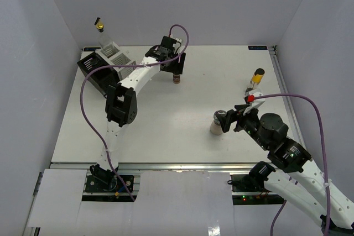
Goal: Organize the condiment bottles
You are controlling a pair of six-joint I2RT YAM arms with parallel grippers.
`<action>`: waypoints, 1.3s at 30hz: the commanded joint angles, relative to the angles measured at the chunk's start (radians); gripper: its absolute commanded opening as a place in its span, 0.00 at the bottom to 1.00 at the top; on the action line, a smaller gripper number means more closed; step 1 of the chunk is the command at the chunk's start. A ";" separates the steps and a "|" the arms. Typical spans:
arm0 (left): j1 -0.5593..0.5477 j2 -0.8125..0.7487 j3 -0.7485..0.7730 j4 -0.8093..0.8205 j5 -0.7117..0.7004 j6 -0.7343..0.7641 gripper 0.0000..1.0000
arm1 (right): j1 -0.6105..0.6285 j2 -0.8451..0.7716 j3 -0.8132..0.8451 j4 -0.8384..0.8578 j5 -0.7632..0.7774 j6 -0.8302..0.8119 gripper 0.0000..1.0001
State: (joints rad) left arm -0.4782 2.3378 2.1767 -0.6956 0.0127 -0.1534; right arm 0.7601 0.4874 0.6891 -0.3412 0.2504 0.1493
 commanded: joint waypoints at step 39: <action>-0.016 -0.156 -0.088 -0.024 -0.211 -0.030 0.00 | 0.004 -0.023 -0.005 0.030 0.004 0.001 0.91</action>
State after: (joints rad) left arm -0.4931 2.2978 2.1262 -0.6816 -0.1148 -0.1675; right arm 0.7605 0.4774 0.6891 -0.3412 0.2516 0.1493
